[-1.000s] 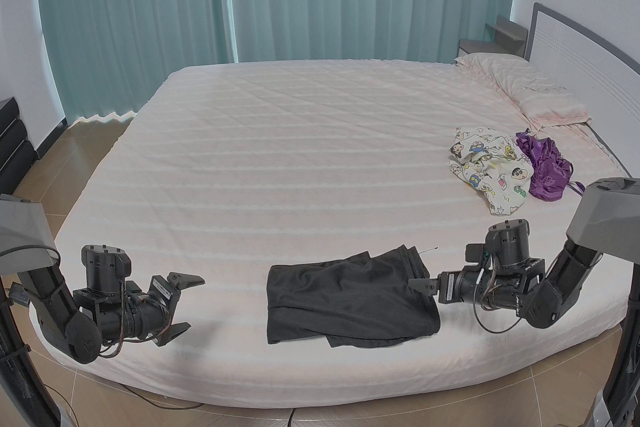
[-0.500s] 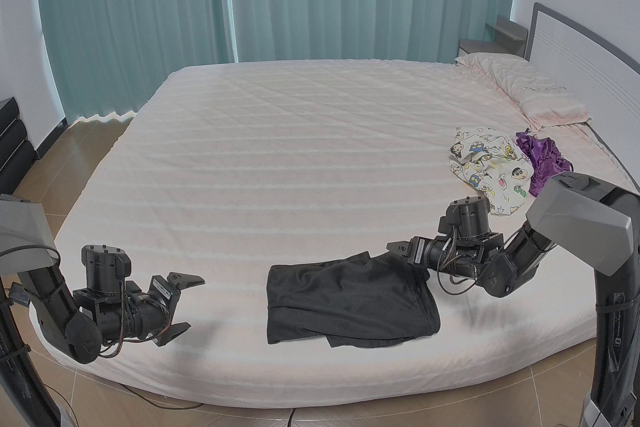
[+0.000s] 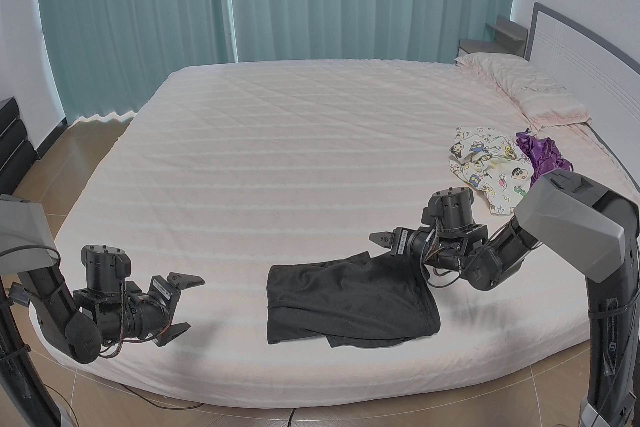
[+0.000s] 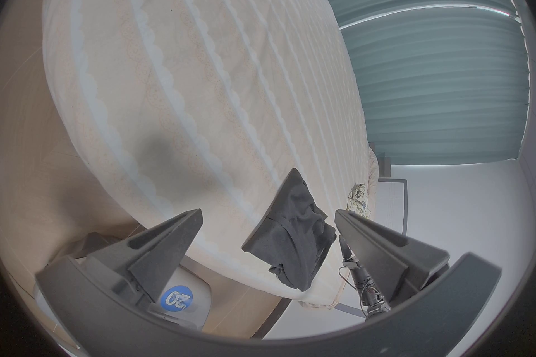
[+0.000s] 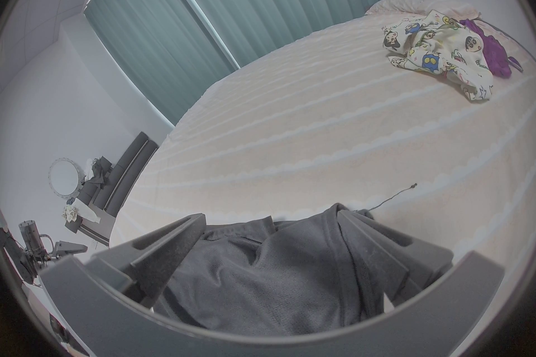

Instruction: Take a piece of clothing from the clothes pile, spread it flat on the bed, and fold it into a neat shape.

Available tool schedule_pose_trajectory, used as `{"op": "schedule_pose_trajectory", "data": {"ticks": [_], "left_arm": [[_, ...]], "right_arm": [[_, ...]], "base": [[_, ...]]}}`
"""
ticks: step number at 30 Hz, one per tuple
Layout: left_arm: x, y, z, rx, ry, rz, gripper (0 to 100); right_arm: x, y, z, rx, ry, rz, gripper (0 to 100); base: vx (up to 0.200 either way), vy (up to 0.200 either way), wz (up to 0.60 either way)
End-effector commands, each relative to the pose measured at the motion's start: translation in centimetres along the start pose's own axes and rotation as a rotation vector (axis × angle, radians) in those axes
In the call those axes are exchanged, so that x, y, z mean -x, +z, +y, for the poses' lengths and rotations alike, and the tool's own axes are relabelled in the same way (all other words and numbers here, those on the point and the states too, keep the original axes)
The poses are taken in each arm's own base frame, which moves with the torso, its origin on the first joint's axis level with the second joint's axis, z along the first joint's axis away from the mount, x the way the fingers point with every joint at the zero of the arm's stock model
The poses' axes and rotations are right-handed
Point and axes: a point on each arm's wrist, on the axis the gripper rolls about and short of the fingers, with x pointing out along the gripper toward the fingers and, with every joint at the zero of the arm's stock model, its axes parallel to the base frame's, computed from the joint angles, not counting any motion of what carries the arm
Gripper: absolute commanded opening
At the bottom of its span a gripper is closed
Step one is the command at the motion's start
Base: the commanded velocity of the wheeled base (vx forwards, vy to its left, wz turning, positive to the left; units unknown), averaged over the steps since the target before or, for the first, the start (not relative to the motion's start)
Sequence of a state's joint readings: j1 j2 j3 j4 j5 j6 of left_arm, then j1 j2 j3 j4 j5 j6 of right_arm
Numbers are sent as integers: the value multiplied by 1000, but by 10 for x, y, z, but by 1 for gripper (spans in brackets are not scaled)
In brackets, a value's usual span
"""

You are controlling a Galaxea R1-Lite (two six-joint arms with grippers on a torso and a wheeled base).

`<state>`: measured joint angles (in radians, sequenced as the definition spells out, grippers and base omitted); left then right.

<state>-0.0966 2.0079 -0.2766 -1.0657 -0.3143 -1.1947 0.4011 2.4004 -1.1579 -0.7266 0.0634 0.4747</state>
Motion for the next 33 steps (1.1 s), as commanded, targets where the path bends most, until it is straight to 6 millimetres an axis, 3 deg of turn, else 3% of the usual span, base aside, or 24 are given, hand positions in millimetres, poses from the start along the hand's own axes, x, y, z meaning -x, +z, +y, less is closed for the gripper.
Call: {"op": "schedule_pose_trajectory", "data": {"ticks": [1,7,29,30,33], "left_arm": [[0,0,0,1,1,1,100],[0,0,0,1,1,1,100],[0,0,0,-1,1,1,100],[0,0,0,-1,1,1,100],[0,0,0,-1,1,1,100]], "right_arm": [[-9,-10,2,8,-2,23,100],[-14,-21,-11,-2,-31,53,100],[-36,-20,-21,-9,-51,23,100],[-37,-20,-22,-10,-52,24,0],[-37,-19,-25,-14,-61,23,0]], "base": [[0,0,0],[0,0,0],[0,0,0],[0,0,0],[0,0,0]]}}
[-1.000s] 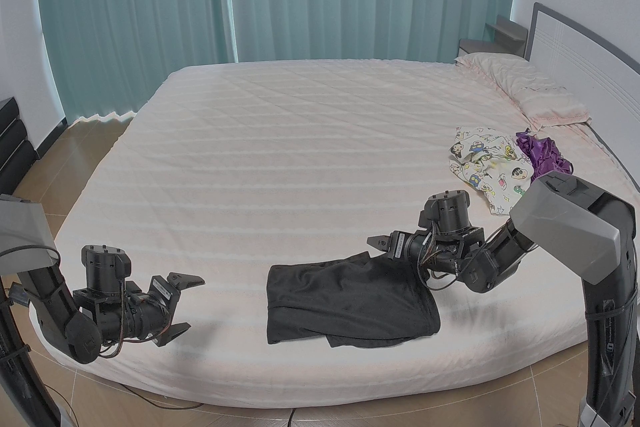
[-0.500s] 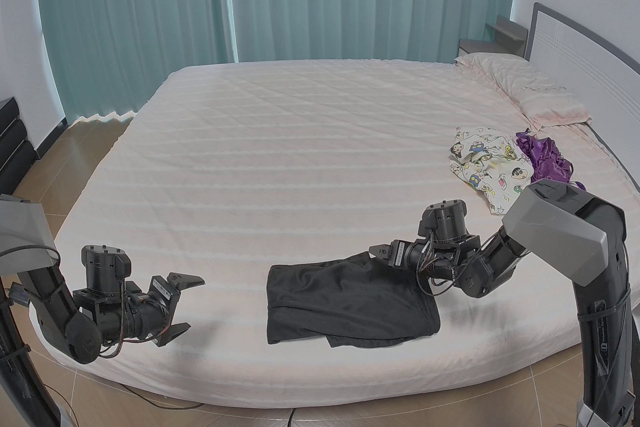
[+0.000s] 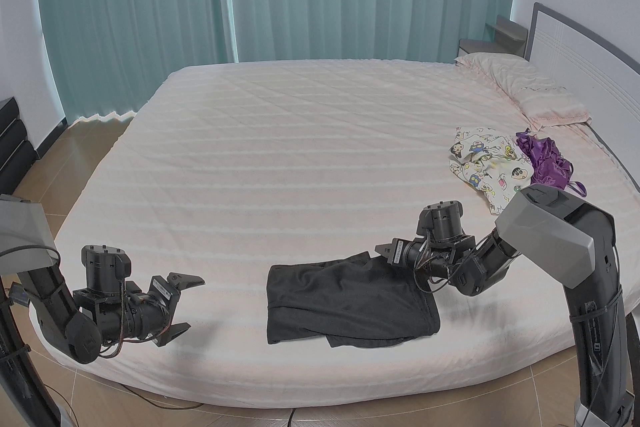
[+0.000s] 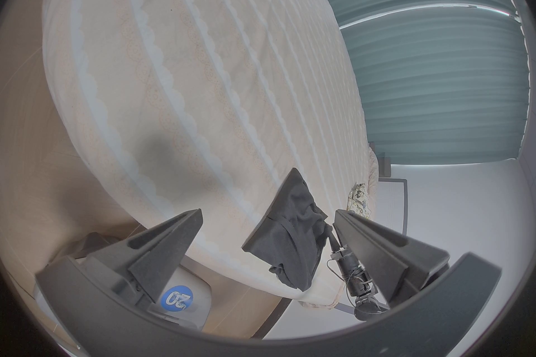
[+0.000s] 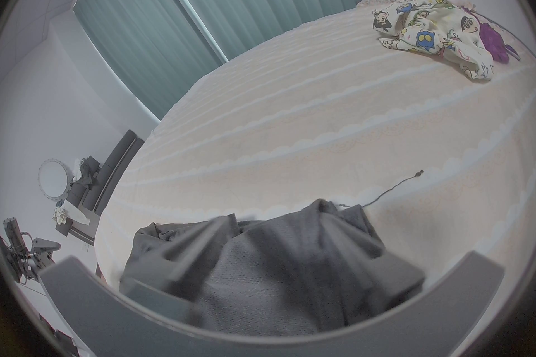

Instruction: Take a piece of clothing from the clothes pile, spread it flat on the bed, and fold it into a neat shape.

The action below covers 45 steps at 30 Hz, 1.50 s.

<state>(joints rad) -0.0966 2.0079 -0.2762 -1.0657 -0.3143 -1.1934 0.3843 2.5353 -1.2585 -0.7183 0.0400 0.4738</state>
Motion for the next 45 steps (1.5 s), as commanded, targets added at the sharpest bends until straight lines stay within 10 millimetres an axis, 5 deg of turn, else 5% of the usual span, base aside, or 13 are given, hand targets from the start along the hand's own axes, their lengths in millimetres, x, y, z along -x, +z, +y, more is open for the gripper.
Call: {"op": "schedule_pose_trajectory", "data": {"ticks": [1,18,43,44,45], "left_arm": [[0,0,0,0,1,1,100],[0,0,0,0,2,-1,100],[0,0,0,2,2,-1,100],[0,0,0,0,2,-1,100],[0,0,0,2,2,-1,100]], "right_arm": [[-2,-1,-4,-4,-8,2,0],[6,24,-32,-94,-107,-91,0],[-12,24,-41,-124,-147,-129,0],[-13,23,-42,-124,-155,-130,100],[-14,23,-42,-124,-157,-131,100]], "base": [[0,0,0],[0,0,0],[0,0,0],[0,0,0],[0,0,0]]}}
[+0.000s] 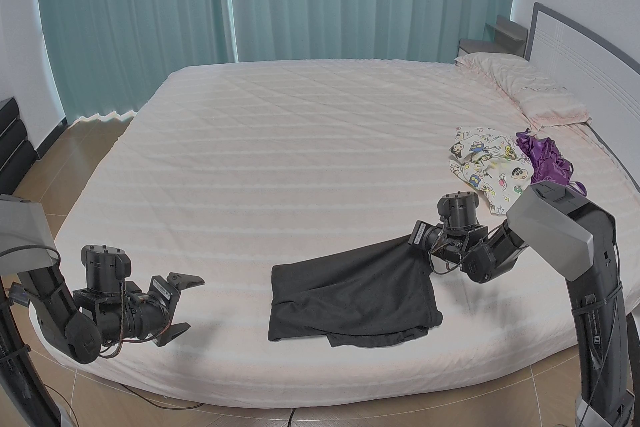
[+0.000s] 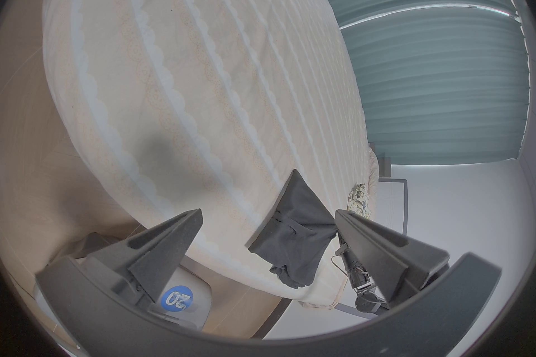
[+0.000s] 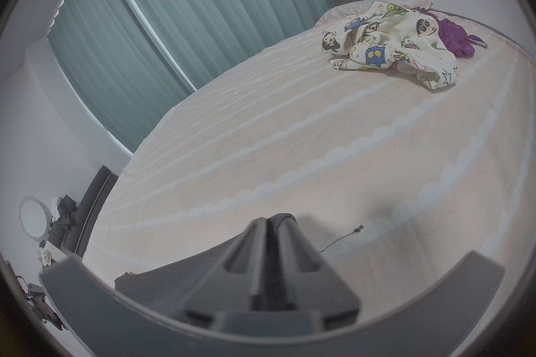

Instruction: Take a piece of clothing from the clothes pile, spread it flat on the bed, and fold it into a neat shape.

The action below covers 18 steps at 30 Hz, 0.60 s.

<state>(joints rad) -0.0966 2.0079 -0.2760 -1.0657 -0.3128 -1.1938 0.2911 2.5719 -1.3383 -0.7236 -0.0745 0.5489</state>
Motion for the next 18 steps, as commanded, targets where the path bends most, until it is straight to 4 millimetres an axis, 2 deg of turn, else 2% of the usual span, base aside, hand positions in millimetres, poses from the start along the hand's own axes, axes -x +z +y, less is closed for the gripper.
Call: {"op": "schedule_pose_trajectory", "data": {"ticks": [1,4,10,12,14,18], "left_arm": [[0,0,0,1,1,1,100],[0,0,0,1,1,1,100],[0,0,0,1,1,1,100],[0,0,0,1,1,1,100],[0,0,0,1,1,1,100],[0,0,0,1,1,1,100]], "right_arm": [[-4,-5,-4,0,-11,9,100],[4,-1,-1,-2,-1,11,100],[31,25,3,-18,24,-21,100],[41,23,2,-15,29,3,100],[65,9,-3,-9,59,106,100],[99,-19,-14,1,111,273,100]], "base": [[0,0,0],[0,0,0],[0,0,0],[0,0,0],[0,0,0],[0,0,0]]}}
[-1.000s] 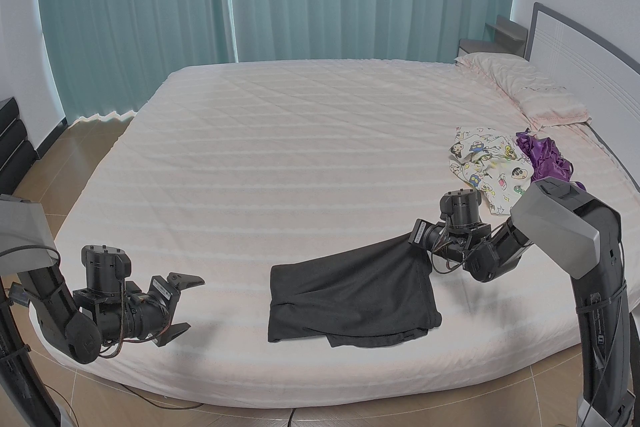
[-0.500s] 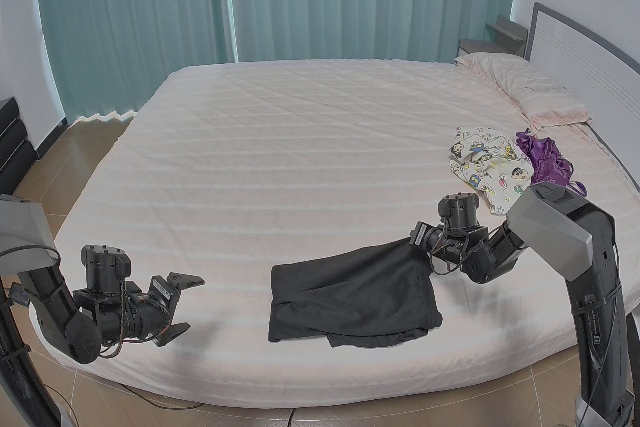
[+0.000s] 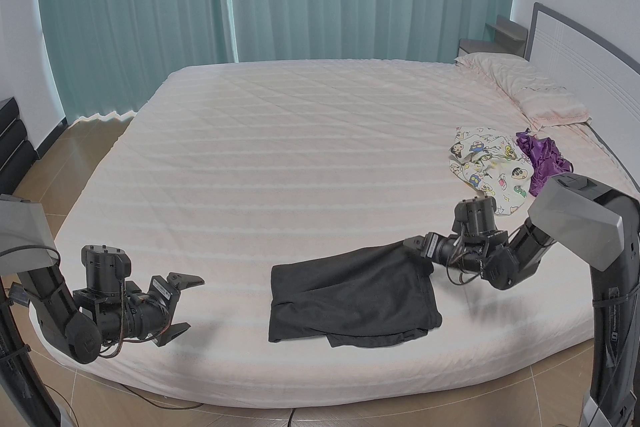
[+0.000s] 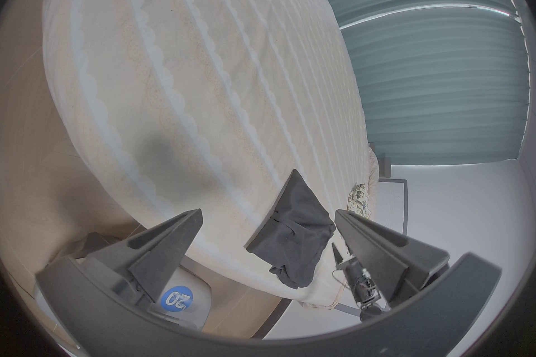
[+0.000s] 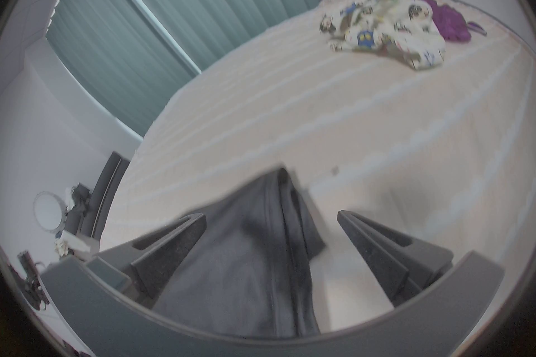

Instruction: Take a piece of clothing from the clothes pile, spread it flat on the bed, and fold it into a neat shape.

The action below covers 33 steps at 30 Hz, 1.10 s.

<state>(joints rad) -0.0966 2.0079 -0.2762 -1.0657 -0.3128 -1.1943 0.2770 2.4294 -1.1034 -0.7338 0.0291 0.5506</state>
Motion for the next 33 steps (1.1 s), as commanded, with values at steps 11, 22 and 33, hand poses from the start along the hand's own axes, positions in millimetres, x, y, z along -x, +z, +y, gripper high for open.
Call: {"op": "schedule_pose_trajectory", "data": {"ticks": [11,22,33], "left_arm": [[0,0,0,1,1,1,100],[0,0,0,1,1,1,100],[0,0,0,1,1,1,100]], "right_arm": [[80,-72,-14,69,123,332,100],[78,-84,-16,82,103,381,0],[102,-87,-23,96,87,398,0]], "base": [[0,0,0],[0,0,0],[0,0,0]]}}
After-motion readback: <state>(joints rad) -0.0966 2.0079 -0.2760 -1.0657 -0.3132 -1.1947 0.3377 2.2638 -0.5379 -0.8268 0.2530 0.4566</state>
